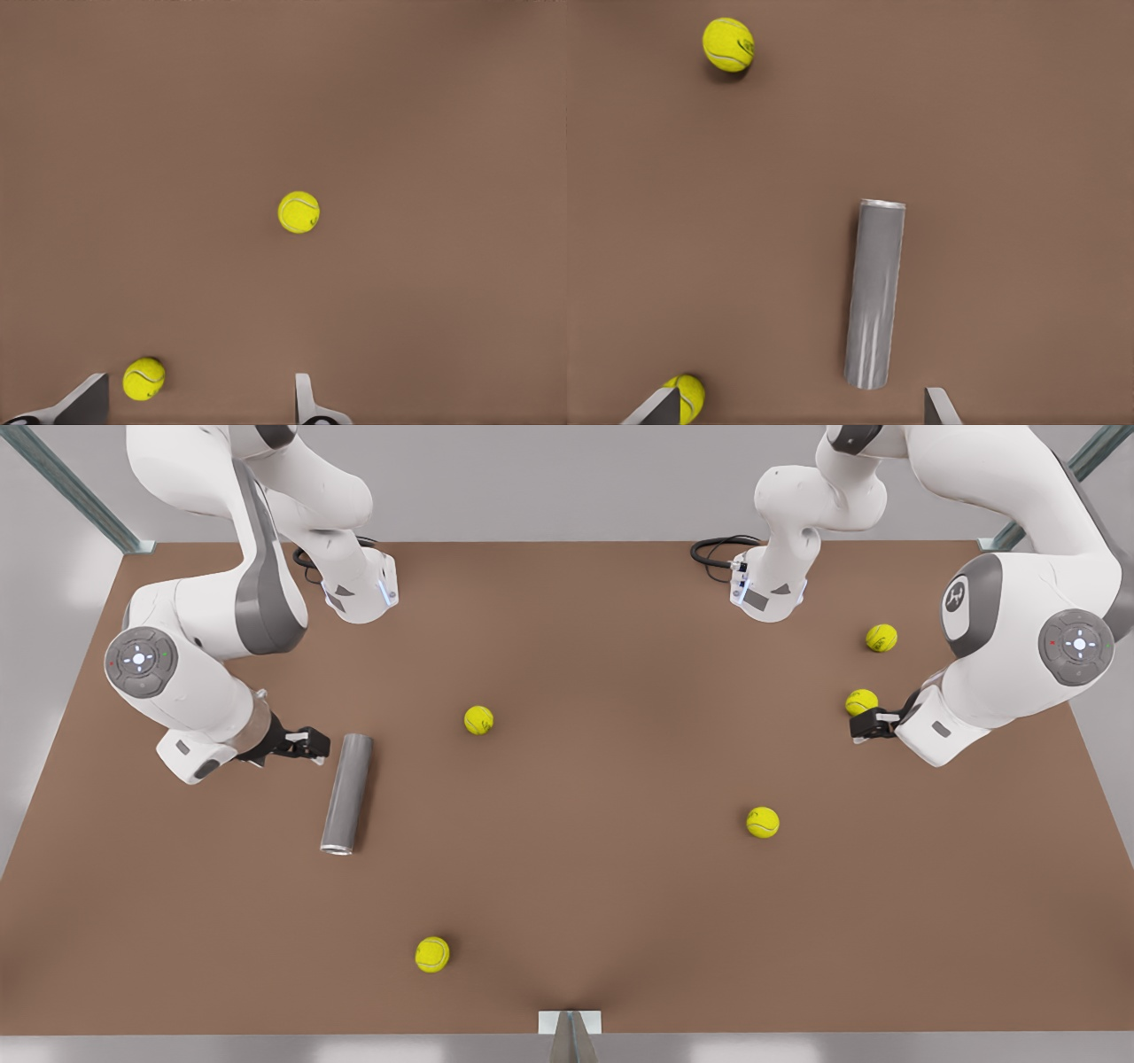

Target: Put the tennis tube upright

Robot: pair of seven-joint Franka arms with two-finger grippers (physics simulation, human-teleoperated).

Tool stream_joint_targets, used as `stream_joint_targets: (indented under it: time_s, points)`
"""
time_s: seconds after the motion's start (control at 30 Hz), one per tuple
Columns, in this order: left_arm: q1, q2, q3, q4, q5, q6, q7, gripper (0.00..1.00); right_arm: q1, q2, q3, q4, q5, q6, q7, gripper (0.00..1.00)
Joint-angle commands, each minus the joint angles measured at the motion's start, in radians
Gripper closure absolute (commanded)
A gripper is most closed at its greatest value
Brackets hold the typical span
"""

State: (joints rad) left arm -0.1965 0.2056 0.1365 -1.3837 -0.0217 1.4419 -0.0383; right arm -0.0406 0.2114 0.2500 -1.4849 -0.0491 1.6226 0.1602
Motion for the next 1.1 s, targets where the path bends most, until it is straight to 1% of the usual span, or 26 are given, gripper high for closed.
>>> stream_joint_targets:
  time_s: [0.0,0.07,0.13,0.2,0.27,0.33,0.43,0.47,0.53,0.63,0.73,0.83,1.07]
  points:
    - [0.0,0.0,0.0,0.0,0.0,0.0,0.0,0.0,-0.001,0.0,0.0,0.0,-0.002,0.0,-0.007,0.0]
    - [-0.001,0.0,0.0,0.0,0.0,0.0,0.0,0.0,0.001,0.032,0.0,0.012,-0.011,0.002,-0.017,0.0]
    - [0.0,0.0,0.0,0.0,0.0,0.0,-0.002,0.0,0.001,0.051,0.003,-0.015,-0.006,-0.033,0.007,0.0]
    - [0.0,0.0,0.0,0.0,0.002,-0.002,-0.002,0.0,0.001,0.051,0.005,-0.112,-0.006,-0.014,0.015,0.0]
    - [-0.001,0.0,0.0,-0.002,0.002,-0.002,-0.002,0.0,-0.009,0.043,0.005,-0.261,-0.006,0.114,0.036,0.0]
    - [-0.001,0.001,0.0,-0.002,0.002,0.0,-0.002,0.0,-0.041,0.046,0.005,-0.35,-0.006,0.221,0.053,0.0]
    - [-0.001,0.001,0.0,-0.002,0.002,0.0,-0.002,0.0,-0.114,0.049,0.008,-0.543,0.005,0.434,0.053,0.0]
    - [0.0,0.003,0.0,-0.003,0.002,0.0,-0.002,0.0,-0.119,0.049,0.008,-0.581,0.017,0.467,0.053,0.0]
    - [0.0,0.003,0.0,-0.003,0.002,-0.002,-0.002,0.0,-0.131,0.06,0.008,-0.627,0.023,0.52,0.053,0.0]
    - [0.0,0.003,0.0,-0.005,0.002,-0.002,-0.002,0.0,-0.136,0.098,0.008,-0.643,0.023,0.539,0.053,0.0]
    - [0.0,0.006,0.0,-0.006,0.002,-0.002,-0.002,0.0,-0.137,0.094,0.006,-0.778,0.023,0.712,0.053,0.0]
    - [0.0,0.006,0.0,-0.006,0.002,-0.003,-0.002,0.0,-0.134,0.095,0.006,-0.842,0.021,0.798,0.045,0.0]
    - [0.0,0.006,0.0,-0.008,0.002,-0.011,-0.002,0.0,-0.125,0.097,0.006,-0.882,0.003,0.806,0.039,0.0]
